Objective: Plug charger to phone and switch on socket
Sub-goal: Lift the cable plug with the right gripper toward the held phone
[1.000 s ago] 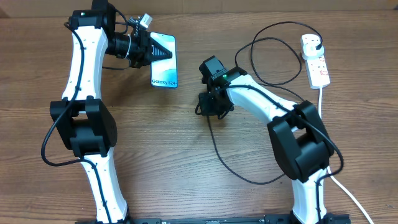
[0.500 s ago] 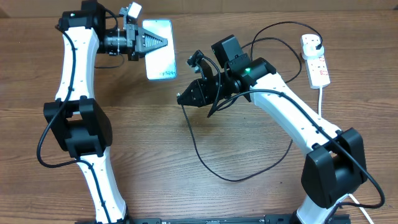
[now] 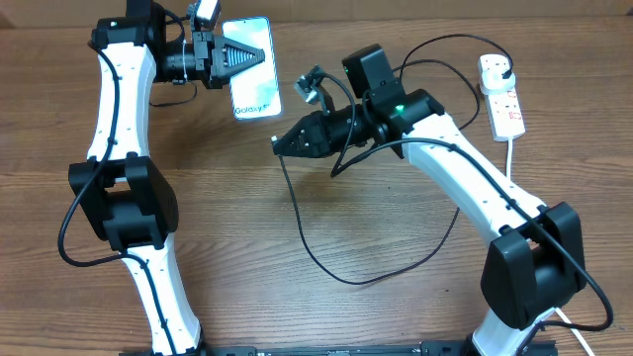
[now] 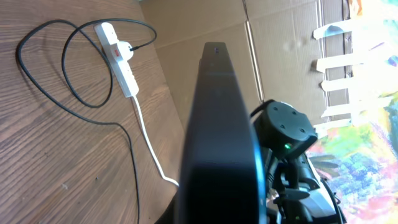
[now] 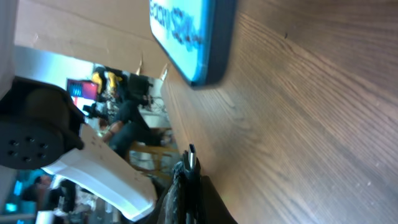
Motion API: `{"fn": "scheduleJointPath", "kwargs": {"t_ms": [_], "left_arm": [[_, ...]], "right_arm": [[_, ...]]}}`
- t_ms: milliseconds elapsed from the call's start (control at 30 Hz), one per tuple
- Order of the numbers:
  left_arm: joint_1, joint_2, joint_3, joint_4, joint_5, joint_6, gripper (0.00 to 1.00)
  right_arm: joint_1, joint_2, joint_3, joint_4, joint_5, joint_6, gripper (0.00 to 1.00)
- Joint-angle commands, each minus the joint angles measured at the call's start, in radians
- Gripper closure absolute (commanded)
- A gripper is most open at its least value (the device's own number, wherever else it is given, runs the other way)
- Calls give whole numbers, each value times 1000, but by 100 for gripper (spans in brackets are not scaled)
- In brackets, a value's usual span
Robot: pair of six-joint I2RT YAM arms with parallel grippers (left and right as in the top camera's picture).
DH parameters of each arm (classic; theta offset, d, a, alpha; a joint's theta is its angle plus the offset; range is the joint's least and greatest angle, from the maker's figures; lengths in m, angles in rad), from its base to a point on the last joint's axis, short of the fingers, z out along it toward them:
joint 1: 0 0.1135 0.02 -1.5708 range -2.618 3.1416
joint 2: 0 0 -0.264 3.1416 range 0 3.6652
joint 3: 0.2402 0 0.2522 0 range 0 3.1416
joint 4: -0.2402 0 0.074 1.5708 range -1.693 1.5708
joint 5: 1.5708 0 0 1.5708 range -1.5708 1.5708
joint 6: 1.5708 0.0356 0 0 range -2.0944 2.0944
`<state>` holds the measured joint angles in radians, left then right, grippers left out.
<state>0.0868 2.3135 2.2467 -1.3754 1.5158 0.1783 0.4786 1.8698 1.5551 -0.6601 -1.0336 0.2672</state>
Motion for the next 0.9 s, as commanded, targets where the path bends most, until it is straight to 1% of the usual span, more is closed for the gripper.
{"fn": "scheduleJointPath", "kwargs": {"t_ms": [0, 100, 200, 233, 367, 433, 500, 567, 700, 767, 800, 867], "left_arm": [[6, -18, 7, 21, 64, -57, 96], [13, -18, 7, 31, 64, -79, 95], [13, -18, 7, 30, 64, -82, 96], [10, -18, 7, 29, 64, -82, 96], [-8, -18, 7, 13, 64, -81, 96], [-17, -18, 7, 11, 64, -82, 96], [-26, -18, 7, 11, 64, -81, 96], [-33, -18, 7, 12, 64, -81, 96], [-47, -18, 7, 13, 64, -81, 96], [-54, -18, 7, 13, 64, -79, 96], [-64, -18, 7, 16, 64, -70, 96], [-78, -18, 7, 19, 64, -62, 96]], "right_arm": [[-19, -50, 11, -55, -41, -8, 96], [-24, -134, 11, -178, 14, -111, 96], [-25, -219, 11, -254, 100, -156, 96], [-27, -246, 11, -275, 101, -178, 96], [-46, -353, -8, -315, 90, -246, 96], [-53, -411, -53, -288, 90, -257, 96], [-59, -482, -137, -215, 91, -245, 96], [-71, -557, -249, -109, 91, -191, 96], [-124, -669, -517, 146, 93, -17, 96], [-148, -674, -623, 286, 82, 95, 96], [-154, -657, -691, 422, 58, 183, 96], [-148, -618, -731, 556, 21, 259, 96]]}}
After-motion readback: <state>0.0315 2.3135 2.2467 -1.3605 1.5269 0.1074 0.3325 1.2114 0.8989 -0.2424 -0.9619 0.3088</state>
